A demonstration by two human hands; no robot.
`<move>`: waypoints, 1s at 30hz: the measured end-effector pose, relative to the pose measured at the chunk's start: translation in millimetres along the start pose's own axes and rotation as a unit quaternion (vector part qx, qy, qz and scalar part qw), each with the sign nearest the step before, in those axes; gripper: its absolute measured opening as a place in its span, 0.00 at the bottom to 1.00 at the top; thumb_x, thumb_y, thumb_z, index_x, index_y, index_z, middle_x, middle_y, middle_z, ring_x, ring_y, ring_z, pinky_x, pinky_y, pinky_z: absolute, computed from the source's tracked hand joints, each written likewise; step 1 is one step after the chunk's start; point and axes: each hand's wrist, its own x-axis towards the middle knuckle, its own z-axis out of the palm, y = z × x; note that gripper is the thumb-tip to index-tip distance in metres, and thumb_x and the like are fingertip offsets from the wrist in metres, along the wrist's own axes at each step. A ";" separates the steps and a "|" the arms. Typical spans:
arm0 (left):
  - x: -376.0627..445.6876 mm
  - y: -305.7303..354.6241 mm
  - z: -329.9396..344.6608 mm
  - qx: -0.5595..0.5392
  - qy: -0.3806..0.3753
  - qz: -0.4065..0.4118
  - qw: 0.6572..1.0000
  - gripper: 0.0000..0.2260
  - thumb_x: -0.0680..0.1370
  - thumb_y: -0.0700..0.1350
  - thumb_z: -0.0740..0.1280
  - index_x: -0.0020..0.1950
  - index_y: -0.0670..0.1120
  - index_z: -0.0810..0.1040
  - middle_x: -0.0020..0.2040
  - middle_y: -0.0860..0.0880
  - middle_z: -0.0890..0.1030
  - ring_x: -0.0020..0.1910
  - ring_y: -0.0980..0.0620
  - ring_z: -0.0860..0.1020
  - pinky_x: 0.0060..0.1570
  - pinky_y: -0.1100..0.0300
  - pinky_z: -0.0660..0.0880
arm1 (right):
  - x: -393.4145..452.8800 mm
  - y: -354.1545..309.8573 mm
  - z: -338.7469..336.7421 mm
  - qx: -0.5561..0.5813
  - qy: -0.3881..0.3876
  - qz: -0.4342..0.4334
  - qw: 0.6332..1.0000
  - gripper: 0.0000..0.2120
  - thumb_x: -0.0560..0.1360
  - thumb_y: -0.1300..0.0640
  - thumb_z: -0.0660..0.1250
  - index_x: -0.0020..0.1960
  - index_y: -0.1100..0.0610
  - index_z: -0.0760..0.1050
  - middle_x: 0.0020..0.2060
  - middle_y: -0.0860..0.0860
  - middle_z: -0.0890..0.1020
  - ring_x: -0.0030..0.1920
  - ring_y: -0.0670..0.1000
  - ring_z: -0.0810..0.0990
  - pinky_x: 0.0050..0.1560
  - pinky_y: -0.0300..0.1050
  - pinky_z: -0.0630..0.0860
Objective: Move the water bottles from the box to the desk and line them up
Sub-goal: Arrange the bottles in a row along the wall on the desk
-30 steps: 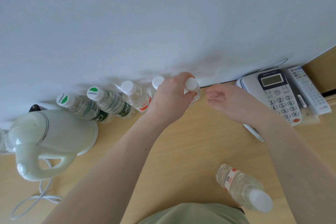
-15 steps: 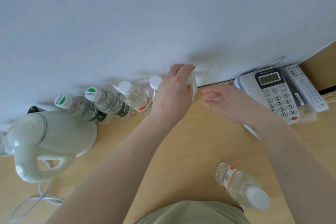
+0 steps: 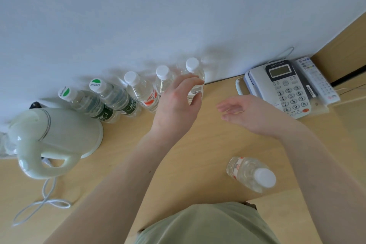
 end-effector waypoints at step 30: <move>-110.3 18.1 26.8 -0.079 -0.194 -0.131 0.969 0.11 0.78 0.40 0.71 0.59 0.51 0.82 0.54 0.58 0.83 0.56 0.62 0.80 0.57 0.77 0.71 | -136.3 39.1 41.5 0.045 0.039 0.047 0.997 0.19 0.68 0.48 0.79 0.57 0.37 0.79 0.63 0.33 0.76 0.60 0.37 0.76 0.64 0.43 0.73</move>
